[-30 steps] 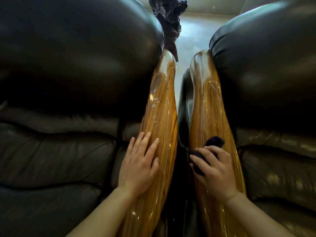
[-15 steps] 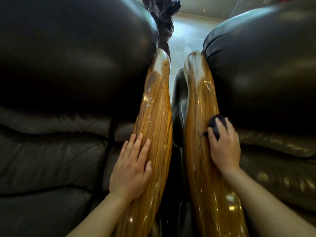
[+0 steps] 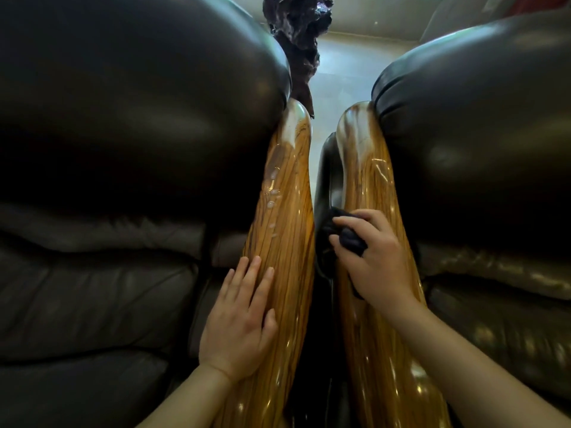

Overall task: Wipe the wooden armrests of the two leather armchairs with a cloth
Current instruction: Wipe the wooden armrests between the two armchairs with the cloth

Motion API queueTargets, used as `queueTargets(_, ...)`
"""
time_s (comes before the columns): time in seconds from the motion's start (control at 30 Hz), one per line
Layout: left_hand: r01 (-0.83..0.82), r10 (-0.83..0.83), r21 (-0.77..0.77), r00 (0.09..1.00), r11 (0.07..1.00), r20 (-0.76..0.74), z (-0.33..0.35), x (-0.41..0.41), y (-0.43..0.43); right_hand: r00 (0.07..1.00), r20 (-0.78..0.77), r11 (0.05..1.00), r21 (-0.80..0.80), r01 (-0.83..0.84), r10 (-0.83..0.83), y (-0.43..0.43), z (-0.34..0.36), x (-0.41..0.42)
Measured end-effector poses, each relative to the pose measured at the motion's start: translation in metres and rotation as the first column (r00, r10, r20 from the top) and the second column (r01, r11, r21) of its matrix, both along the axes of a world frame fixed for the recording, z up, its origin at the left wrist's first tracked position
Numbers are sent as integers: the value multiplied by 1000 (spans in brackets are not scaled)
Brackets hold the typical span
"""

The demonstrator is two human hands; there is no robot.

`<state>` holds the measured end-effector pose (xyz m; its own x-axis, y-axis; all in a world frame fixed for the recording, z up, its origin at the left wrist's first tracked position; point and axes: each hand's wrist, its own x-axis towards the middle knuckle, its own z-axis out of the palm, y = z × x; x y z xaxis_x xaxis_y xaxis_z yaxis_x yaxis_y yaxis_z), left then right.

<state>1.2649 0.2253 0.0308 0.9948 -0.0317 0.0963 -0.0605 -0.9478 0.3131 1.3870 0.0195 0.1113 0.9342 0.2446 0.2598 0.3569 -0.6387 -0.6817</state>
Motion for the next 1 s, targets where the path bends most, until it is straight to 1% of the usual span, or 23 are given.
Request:
queueTargets(0.1, 6, -6, 4, 1000, 1000, -10, 0, 0, 1, 989, 42, 989, 33, -142, 141, 46, 7, -5)
queueTargets(0.13, 9, -9, 8, 1000, 1000, -14, 0, 0, 1, 983, 45, 984, 15, -176, 175, 60, 5, -5)
queueTargets(0.17, 10, -9, 11, 1000, 1000, -18, 0, 1, 1, 977, 51, 978, -37, -207, 208, 72, 0, -6)
queueTargets(0.2, 8, -7, 17, 1000, 1000, -22, 0, 1, 1, 967, 65, 964, -120, -236, 245, 80, -7, -6)
queueTargets(0.27, 4, -3, 27, 1000, 1000, -20, -1, 1, 1, 937, 109, 908, -303, -288, 333, 84, -27, -12)
queueTargets(0.33, 12, -12, 23, 1000, 1000, -12, -1, 1, 1, 914, 145, 871, -389, -299, 378, 72, -44, -17)
queueTargets(0.37, 19, -19, 19, 1000, 1000, -5, -1, 1, 1, 915, 162, 876, -390, -284, 369, 65, -50, -15)
queueTargets(0.4, 22, -22, 21, 1000, 1000, 3, -1, 1, 1, 931, 167, 897, -367, -246, 324, 61, -52, -10)
queueTargets(0.47, 21, -21, 32, 1000, 999, -4, -2, 1, 1, 983, 130, 963, -252, -91, 127, 65, -48, 8)
queueTargets(0.5, 18, -18, 33, 1000, 999, -13, -1, 0, 1, 995, 93, 978, -207, -19, 40, 70, -44, 14)
queueTargets(0.53, 14, -14, 29, 1000, 999, -16, -1, -1, 1, 998, 67, 981, -193, 23, -10, 77, -42, 14)
queueTargets(0.57, 13, -13, 24, 1000, 1000, -15, -1, -1, 1, 998, 66, 978, -207, 26, -13, 81, -42, 8)
queueTargets(0.6, 17, -16, 19, 1000, 1000, -12, -1, -1, 1, 996, 81, 972, -234, -7, 27, 83, -46, -3)
queueTargets(0.7, 29, -29, 2, 1000, 1000, 8, -1, 0, 2, 961, 148, 935, -306, -178, 232, 72, -59, -33)
queueTargets(0.73, 28, -28, -8, 1000, 1000, 10, -2, -1, 2, 951, 157, 925, -319, -205, 265, 69, -60, -31)
queueTargets(0.77, 27, -27, -18, 1000, 999, 11, -2, -1, 2, 952, 164, 928, -316, -199, 260, 71, -58, -24)
queueTargets(0.87, 13, -13, -32, 1000, 999, 13, -1, -1, 2, 985, 113, 957, -273, -98, 133, 90, -42, 5)
queueTargets(0.9, 10, -9, -34, 1000, 999, 16, -1, 0, 2, 984, 105, 952, -287, -106, 142, 96, -39, 10)
queueTargets(0.93, 9, -9, -37, 1000, 999, 14, -1, 0, 2, 976, 110, 936, -321, -143, 187, 98, -37, 10)
queueTargets(1.0, 10, -10, -48, 1000, 999, 11, 0, -1, 2, 936, 130, 886, -388, -254, 326, 89, -38, 0)
